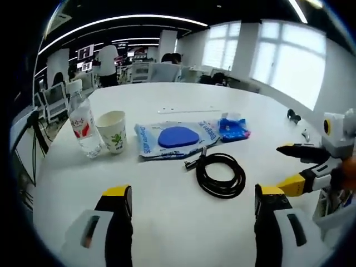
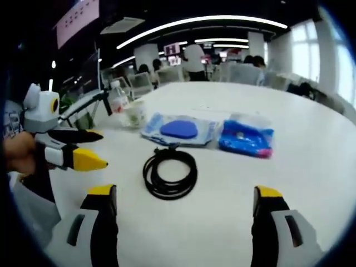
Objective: Arrange the tabletop items into an orderly group along one side of the table until the central work area is clear of visible clutter.
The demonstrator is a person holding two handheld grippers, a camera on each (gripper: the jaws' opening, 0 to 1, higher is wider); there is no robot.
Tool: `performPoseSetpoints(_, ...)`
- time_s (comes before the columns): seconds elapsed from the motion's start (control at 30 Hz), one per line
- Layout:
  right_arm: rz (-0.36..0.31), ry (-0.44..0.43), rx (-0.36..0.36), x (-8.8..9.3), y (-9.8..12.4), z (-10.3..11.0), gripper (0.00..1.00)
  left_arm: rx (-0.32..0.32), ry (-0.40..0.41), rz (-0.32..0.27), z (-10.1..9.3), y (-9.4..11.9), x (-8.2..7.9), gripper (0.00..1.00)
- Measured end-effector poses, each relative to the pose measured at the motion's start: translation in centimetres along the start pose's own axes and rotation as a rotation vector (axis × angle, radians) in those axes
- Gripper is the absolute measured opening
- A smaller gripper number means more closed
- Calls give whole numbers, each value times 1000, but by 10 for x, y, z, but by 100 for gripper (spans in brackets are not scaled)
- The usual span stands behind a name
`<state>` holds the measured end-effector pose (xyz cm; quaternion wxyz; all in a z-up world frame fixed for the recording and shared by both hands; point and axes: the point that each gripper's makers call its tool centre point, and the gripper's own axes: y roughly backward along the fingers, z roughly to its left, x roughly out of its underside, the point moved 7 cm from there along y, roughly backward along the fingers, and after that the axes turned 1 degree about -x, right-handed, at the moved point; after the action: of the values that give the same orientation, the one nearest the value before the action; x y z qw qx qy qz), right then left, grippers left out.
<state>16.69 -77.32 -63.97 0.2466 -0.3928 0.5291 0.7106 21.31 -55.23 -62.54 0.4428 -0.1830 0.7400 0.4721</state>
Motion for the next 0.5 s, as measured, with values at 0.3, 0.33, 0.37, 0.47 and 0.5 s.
performPoseSetpoints(0.3, -26, -1, 0, 11, 24, 9, 100, -4, 4, -64, 8, 26, 6, 96)
performPoseSetpoints(0.33, -29, -3, 1, 11, 26, 11, 100, -6, 8, -69, 9, 28, 6, 96)
performPoseSetpoints(0.37, -30, -4, 1, 12, 27, 12, 100, -8, 8, -72, 10, 32, 7, 97)
performPoseSetpoints(0.47, -38, 3, -2, 15, 34, 19, 100, -15, 3, -94, 13, 39, 7, 97)
performPoseSetpoints(0.5, -40, 5, -1, 15, 35, 20, 100, -16, 6, -100, 14, 43, 8, 97)
